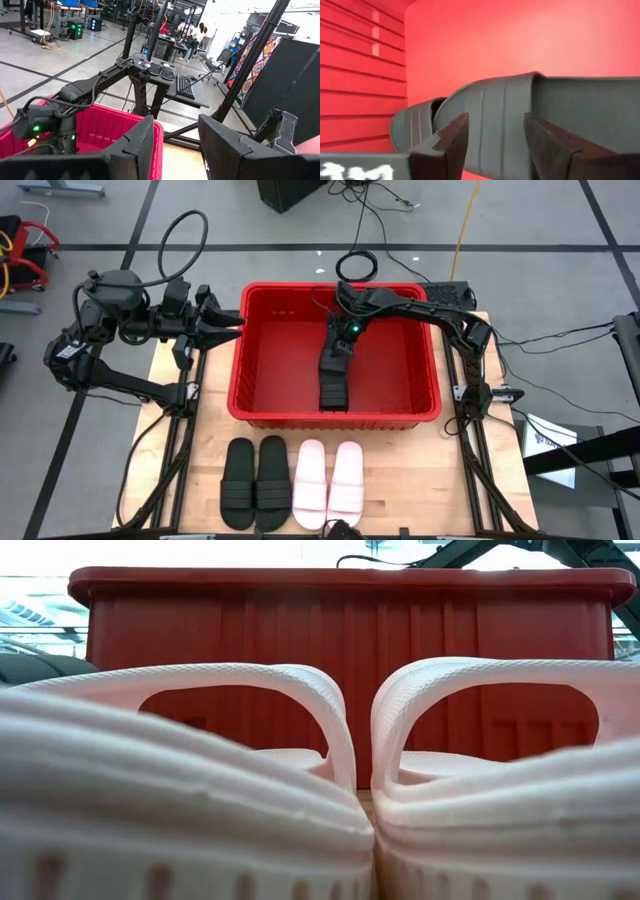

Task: Pick and place slides into bin
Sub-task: Put the right pink slipper into the red bin

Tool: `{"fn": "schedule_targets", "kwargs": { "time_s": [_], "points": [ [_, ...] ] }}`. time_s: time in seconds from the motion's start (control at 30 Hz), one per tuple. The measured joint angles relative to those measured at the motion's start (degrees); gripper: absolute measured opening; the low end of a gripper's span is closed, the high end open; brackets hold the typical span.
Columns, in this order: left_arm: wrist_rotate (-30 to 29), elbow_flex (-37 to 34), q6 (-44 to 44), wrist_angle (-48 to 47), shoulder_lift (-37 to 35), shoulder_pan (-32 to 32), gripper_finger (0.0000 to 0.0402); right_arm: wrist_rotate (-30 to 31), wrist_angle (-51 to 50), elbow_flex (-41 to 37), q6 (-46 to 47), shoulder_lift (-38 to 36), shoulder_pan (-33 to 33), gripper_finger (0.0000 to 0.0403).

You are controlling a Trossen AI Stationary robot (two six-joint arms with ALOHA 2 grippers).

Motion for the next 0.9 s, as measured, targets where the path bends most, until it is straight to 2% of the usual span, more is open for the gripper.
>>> {"fn": "schedule_targets", "kwargs": {
  "time_s": [0.17,0.5,0.67,0.9],
  "points": [
    [0.0,0.0,0.0,-0.8,0.0,0.0,0.0152,4.5,1.0,0.0,0.0,-0.5,-0.2,0.0184],
    [0.0,0.0,-0.1,-1.0,0.0,0.0,0.0152,4.8,5.5,0.0,2.2,-4.9,-1.5,0.018],
    [0.0,0.0,0.3,-0.9,0.0,0.0,0.0152,11.1,12.0,0.0,3.1,-11.7,-1.4,0.0176],
    [0.0,0.0,1.2,-0.7,0.0,0.0,0.0152,22.7,29.9,0.0,7.2,-21.9,-0.9,0.0175]
  ]
}}
